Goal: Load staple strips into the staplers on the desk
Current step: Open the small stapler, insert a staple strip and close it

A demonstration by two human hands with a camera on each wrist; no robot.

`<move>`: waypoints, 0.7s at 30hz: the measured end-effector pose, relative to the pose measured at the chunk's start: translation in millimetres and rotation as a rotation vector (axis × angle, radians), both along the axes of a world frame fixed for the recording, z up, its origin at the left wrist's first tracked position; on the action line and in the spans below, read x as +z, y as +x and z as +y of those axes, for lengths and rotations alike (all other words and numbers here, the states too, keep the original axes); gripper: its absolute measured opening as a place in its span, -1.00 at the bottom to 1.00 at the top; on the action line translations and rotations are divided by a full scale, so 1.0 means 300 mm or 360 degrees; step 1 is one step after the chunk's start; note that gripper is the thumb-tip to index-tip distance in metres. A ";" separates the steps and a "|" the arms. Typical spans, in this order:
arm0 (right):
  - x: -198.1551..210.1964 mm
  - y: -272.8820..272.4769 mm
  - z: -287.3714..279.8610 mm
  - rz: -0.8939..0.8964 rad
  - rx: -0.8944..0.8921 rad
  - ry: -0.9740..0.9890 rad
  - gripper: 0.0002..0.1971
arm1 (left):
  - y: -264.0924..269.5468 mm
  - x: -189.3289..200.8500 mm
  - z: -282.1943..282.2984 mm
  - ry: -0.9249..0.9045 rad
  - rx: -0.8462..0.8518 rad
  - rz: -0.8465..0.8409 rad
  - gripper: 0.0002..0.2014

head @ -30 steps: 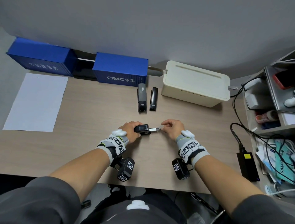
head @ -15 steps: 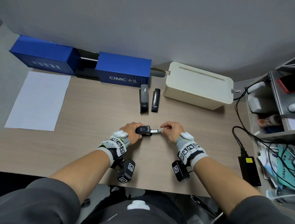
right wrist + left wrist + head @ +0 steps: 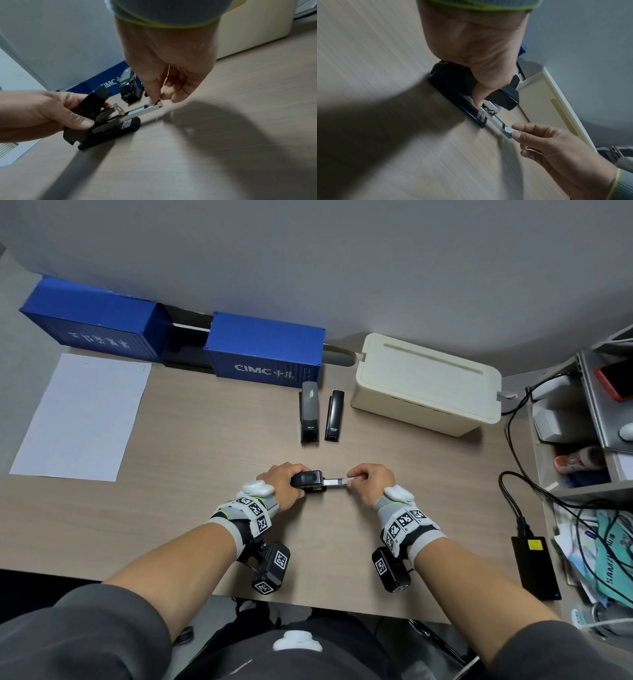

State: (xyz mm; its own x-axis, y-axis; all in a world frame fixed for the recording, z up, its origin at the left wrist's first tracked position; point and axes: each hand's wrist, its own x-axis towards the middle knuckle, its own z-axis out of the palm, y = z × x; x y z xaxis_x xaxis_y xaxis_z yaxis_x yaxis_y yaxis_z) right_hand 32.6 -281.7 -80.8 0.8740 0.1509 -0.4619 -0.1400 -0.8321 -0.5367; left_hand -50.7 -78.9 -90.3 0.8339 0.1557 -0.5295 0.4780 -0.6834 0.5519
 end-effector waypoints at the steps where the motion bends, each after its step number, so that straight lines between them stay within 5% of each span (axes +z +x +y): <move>1: 0.000 -0.001 0.003 0.0015 0.0002 -0.0014 -0.79 | 0.000 0.000 0.000 -0.0002 0.0000 0.0001 -0.57; 21: 0.015 -0.001 -0.057 0.0263 -0.0224 0.0029 -0.87 | -0.047 0.003 0.056 -0.0023 0.0087 -0.0159 -0.49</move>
State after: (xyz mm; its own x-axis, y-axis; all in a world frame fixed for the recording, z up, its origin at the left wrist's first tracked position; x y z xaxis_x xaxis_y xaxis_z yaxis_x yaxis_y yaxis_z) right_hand 32.2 -298.9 -76.2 0.7998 0.0420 -0.5988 -0.3415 -0.7885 -0.5115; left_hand -64.9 -62.2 -89.3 0.8731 0.1954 -0.4467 0.4566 -0.6491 0.6084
